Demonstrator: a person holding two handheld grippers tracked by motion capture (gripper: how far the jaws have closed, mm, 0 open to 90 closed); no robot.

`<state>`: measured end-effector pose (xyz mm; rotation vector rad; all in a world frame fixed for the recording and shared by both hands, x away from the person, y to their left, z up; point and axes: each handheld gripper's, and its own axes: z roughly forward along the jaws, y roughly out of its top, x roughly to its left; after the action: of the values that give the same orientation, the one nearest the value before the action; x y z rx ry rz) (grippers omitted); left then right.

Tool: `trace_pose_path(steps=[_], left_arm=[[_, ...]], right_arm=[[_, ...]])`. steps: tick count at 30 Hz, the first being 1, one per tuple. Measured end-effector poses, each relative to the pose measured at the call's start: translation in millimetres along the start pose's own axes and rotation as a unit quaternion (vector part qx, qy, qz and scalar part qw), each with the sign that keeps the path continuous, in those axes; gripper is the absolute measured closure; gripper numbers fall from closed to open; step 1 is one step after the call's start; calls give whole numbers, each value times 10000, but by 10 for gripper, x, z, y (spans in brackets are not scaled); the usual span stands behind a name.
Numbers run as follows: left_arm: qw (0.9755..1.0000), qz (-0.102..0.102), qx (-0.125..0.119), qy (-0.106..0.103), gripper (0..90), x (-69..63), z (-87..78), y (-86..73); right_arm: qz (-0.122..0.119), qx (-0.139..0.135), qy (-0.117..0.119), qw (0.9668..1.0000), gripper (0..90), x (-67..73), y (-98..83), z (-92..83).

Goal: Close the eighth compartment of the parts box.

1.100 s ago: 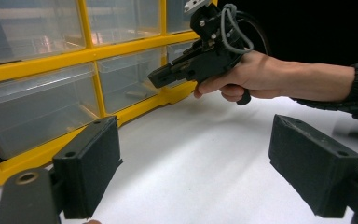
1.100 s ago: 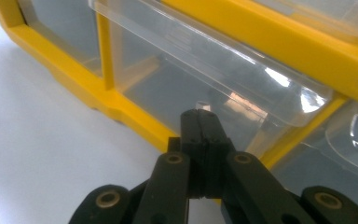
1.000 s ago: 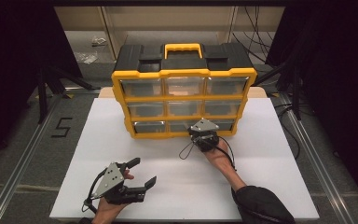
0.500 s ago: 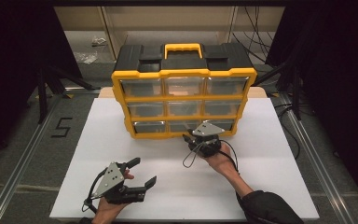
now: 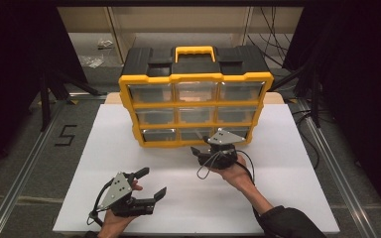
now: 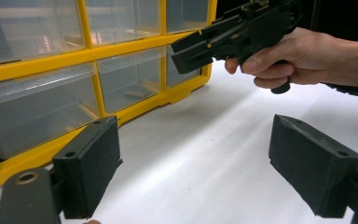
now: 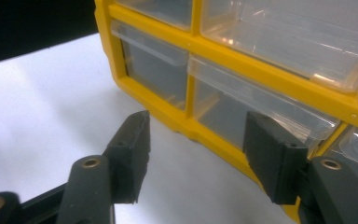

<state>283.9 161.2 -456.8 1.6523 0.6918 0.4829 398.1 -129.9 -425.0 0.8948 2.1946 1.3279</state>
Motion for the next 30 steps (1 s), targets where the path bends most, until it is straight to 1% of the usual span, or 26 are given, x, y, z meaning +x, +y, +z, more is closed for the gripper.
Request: trace_pose_path(steps=[3,6,11,13,16,17,19,21,25,26,28,30], left_arm=[[10000,7,-1,1,162,-1,-1,0],[10000,6,-3,2,162,-2,-2,1],[10000,16,3,-5,162,-5,0,1],[10000,8,4,-3,162,-4,-1,1],[10000,3,2,-2,162,-6,-3,2],[10000,12,6,1,162,-7,-2,2],[10000,18,11,-5,162,-8,1,1],[10000,12,2,-8,161,-7,0,1],[10000,12,8,-1,161,-7,-2,2],[10000,7,6,-4,162,-9,-2,2],[10000,6,8,-2,161,-9,-2,1],[10000,12,7,1,162,-7,-3,2]], right_arm=[[3,-43,30,10000,394,20,15,-50],[43,-123,-6,9999,370,44,30,-93],[82,-187,96,9997,350,90,57,-165],[74,-187,100,9997,338,104,60,-179],[172,-206,156,9995,323,120,62,-205],[172,-204,161,9995,316,123,64,-214],[146,-219,169,9995,302,133,65,-232],[57,-241,149,9996,292,160,65,-255],[-30,-303,177,9994,274,206,75,-301],[-3,-304,178,9994,271,217,75,-313],[-25,-372,172,9992,269,224,70,-330],[-14,-368,187,9991,265,228,63,-341]])
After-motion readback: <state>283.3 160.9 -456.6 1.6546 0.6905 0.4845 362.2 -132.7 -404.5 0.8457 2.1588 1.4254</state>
